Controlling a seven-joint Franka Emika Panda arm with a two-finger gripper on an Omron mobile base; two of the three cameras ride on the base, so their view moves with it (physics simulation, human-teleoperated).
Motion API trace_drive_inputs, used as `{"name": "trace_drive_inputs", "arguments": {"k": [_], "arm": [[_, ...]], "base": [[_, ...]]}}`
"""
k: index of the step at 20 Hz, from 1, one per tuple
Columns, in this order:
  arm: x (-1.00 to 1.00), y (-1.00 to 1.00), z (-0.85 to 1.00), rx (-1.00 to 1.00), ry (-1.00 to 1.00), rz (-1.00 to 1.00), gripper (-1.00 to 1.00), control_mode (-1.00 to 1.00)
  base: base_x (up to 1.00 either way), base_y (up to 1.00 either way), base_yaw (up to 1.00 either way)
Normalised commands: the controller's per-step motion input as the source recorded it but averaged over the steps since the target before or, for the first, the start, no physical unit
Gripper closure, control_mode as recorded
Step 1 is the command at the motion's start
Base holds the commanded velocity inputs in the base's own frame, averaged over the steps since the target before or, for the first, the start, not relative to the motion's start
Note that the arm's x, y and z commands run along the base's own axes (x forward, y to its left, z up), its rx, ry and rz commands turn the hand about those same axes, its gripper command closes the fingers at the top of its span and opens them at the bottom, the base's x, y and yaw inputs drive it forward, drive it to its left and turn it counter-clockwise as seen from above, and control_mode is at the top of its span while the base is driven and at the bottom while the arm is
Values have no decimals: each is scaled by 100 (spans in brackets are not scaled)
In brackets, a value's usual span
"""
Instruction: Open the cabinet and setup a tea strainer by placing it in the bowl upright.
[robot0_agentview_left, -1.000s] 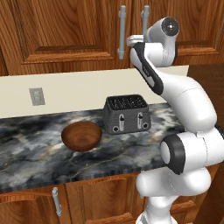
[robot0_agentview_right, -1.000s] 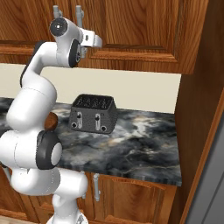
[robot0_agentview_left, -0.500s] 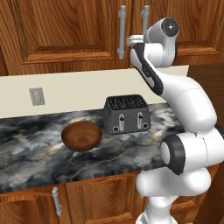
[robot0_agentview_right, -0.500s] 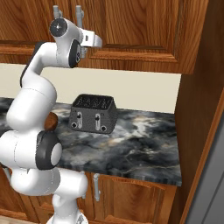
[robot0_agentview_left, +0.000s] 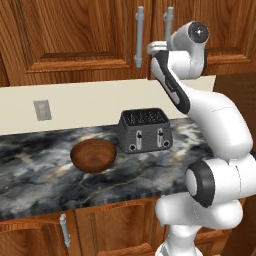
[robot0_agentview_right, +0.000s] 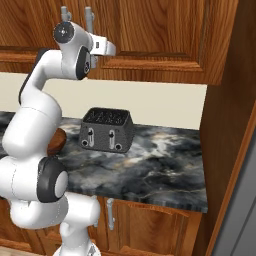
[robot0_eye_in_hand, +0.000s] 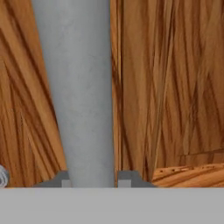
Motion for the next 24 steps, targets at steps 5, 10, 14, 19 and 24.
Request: {"name": "trace_drive_inputs", "arguments": {"k": [5,10,14,19,24], "arm": [[-55,-28,0,0,-1,0,100,-100],[-50,-54,0,0,0,0,100,-100],[-51,-93,0,4,3,0,100,-100],[-79,-74,0,3,5,0,100,-100],[-96,-72,0,5,5,0,100,-100]], "base": [[0,0,0],[0,0,0],[0,0,0],[0,0,0],[0,0,0]]}}
